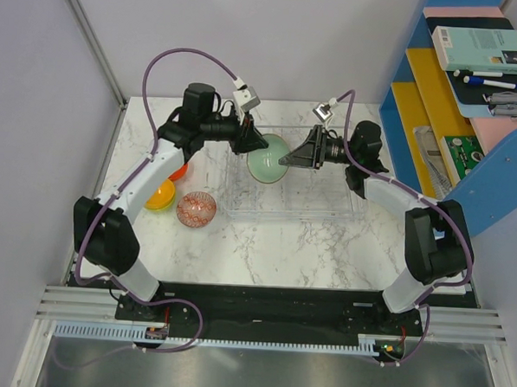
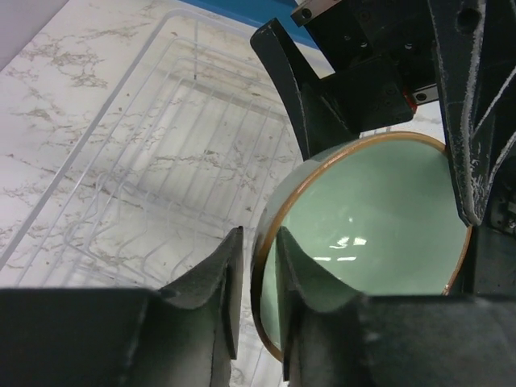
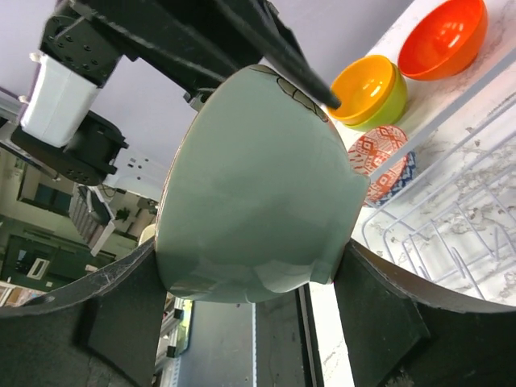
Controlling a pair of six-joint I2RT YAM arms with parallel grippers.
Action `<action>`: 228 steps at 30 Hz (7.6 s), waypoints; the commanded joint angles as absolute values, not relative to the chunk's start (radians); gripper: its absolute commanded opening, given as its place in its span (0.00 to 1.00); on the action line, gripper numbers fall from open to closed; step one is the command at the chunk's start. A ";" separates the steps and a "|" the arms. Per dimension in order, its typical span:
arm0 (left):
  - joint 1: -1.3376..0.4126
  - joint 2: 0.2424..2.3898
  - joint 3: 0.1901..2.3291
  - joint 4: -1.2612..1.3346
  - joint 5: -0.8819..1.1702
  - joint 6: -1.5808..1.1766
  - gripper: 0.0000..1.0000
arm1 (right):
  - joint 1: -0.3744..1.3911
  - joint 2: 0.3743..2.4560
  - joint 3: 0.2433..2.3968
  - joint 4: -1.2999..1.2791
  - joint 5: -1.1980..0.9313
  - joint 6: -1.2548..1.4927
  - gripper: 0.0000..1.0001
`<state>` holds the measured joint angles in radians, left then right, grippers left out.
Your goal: Load the bowls into the dish rack
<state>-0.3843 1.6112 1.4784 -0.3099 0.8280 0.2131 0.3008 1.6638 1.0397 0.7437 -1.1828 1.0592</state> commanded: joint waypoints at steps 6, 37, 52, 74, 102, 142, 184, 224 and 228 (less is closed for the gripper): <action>-0.342 1.588 1.476 -0.247 0.785 0.156 0.95 | 0.313 1.608 1.124 0.383 -1.119 0.724 0.00; 0.222 1.364 1.083 -0.466 0.891 0.330 1.00 | 0.388 1.871 1.876 -0.752 -0.088 -0.518 0.00; 0.224 1.345 1.042 -0.414 0.870 0.301 1.00 | 0.589 2.006 1.956 -0.772 0.112 -0.649 0.00; 0.222 1.330 1.026 -0.403 0.876 0.298 1.00 | 0.696 2.190 2.094 -0.775 0.215 -0.741 0.00; 0.224 1.315 1.017 -0.400 0.877 0.308 1.00 | 0.759 2.200 1.999 -0.715 0.339 -0.833 0.71; 0.222 1.281 1.006 -0.400 0.870 0.322 1.00 | 0.672 2.092 1.879 -0.577 0.322 -0.609 0.97; 0.222 1.259 1.000 -0.399 0.874 0.331 1.00 | 0.515 2.075 1.833 -0.656 -0.015 -0.560 0.16; 0.222 1.258 0.999 -0.400 0.873 0.334 1.00 | 0.738 2.253 2.164 -0.733 0.245 -0.776 0.00; 0.222 1.253 0.999 -0.400 0.871 0.336 1.00 | 0.746 2.264 2.161 -0.755 0.232 -0.825 0.00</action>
<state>0.2184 1.2873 1.0000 -0.4313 0.8494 0.2974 0.7307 2.2642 2.1281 -0.7643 0.2298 -0.7650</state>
